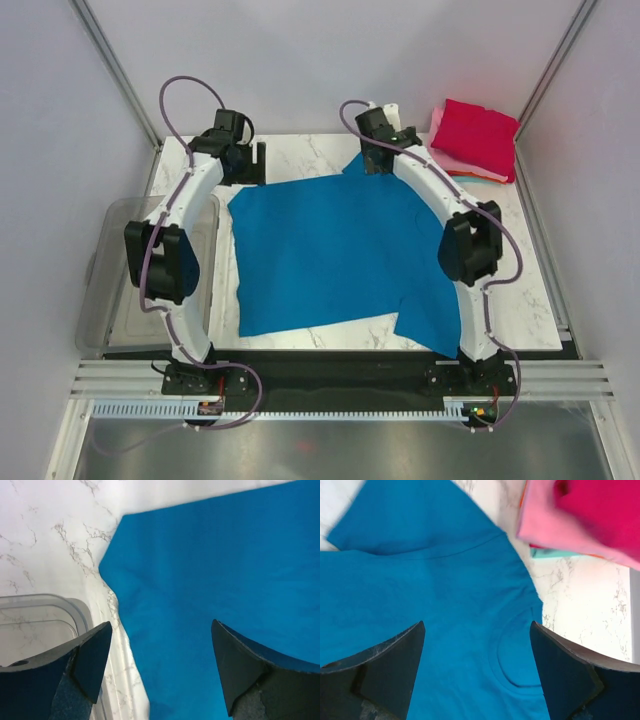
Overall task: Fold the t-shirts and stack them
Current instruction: Flatten the tshirt out
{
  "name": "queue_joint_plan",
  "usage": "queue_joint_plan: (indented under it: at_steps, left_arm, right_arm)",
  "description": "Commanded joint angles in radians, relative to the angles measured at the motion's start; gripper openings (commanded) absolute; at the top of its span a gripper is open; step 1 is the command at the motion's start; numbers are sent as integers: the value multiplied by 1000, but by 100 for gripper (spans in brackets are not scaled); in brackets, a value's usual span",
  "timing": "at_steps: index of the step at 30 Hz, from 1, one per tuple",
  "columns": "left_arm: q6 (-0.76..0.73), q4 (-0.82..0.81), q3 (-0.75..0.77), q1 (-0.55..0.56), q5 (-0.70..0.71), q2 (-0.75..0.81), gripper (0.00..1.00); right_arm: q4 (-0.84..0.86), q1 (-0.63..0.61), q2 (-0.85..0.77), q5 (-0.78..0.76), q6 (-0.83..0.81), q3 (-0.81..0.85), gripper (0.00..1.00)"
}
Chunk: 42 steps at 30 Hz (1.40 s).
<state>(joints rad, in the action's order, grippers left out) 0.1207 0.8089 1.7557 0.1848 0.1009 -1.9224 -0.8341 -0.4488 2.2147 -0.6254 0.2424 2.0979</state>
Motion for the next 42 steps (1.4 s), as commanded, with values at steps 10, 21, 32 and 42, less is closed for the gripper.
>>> queue_joint_plan:
  at_steps: [10,21,32,42]
  left_arm:
    - [122,-108,-246,122,-30,152,88]
    - [151,-131,-98,93,20,-143,88]
    - [25,27,400,59,10,-535,87]
    - [-41,67,820,51,-49,-706,98]
  right_arm:
    - [337,88,-323,442,83,-476,93]
    - [422,136,-14,699,100,-287,93]
    - [329,223,293,523,270,-1,95]
    - [395,243,272,562,325,28,98]
